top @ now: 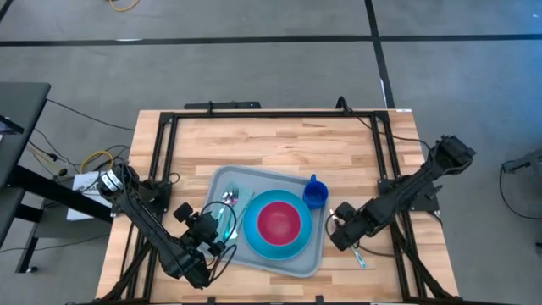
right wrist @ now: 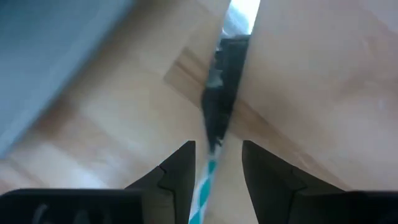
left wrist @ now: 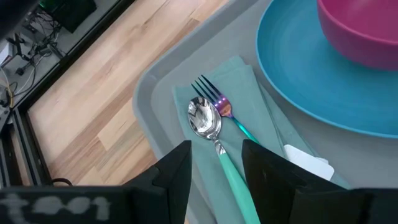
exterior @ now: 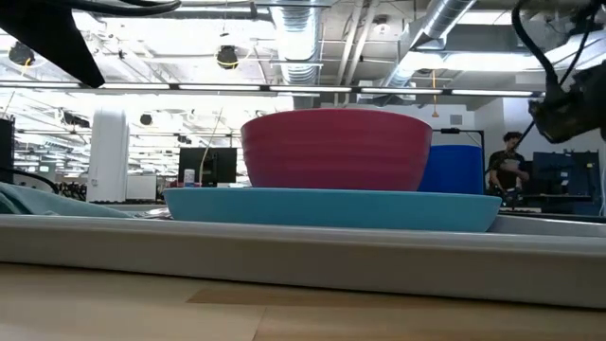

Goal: Set up tray
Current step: Put the white and blue knife on top of the green napkin to the right of the blue and purple fork

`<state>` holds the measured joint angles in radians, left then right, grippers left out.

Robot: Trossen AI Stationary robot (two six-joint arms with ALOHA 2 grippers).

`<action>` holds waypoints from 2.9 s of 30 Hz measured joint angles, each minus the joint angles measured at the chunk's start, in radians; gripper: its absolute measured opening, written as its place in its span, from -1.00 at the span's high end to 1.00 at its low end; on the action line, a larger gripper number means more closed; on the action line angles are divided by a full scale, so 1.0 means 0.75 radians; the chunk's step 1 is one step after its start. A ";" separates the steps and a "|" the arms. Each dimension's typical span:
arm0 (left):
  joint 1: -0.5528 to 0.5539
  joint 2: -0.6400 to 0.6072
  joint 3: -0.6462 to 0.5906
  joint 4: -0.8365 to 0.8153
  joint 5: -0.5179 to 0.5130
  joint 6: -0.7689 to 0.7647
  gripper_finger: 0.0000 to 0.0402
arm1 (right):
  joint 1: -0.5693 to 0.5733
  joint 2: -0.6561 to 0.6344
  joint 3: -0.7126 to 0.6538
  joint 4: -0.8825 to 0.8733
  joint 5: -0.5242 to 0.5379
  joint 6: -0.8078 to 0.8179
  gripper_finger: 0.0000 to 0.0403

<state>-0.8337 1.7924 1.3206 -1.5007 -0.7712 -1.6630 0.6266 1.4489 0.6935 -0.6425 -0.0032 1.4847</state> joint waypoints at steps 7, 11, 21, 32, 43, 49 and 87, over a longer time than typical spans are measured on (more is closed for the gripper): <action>0.000 0.000 0.000 0.000 -0.001 0.001 0.34 | -0.002 0.167 0.047 -0.036 -0.049 -0.025 0.39; 0.000 0.000 0.000 -0.001 -0.004 0.001 0.34 | -0.001 0.185 0.077 -0.052 -0.029 -0.024 0.40; 0.000 0.000 0.000 0.001 -0.062 -0.013 0.34 | 0.002 0.189 0.110 -0.088 -0.015 0.057 0.94; 0.000 0.000 0.000 0.091 -0.065 -0.026 0.34 | 0.140 0.194 0.256 -0.101 0.047 0.216 0.96; 0.000 0.000 0.000 0.210 -0.069 0.036 0.34 | 0.387 0.193 0.486 -0.037 0.533 0.406 0.97; -0.001 0.000 0.000 0.197 -0.070 0.035 0.34 | 0.314 0.198 0.502 0.232 1.117 0.268 0.94; -0.336 -0.104 0.154 -0.093 -0.205 0.093 0.34 | -0.498 1.131 1.642 0.171 0.637 0.040 0.96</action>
<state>-1.0854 1.7145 1.4361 -1.5703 -0.9251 -1.5934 0.2531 2.2969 1.9251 -0.5142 0.4742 1.5149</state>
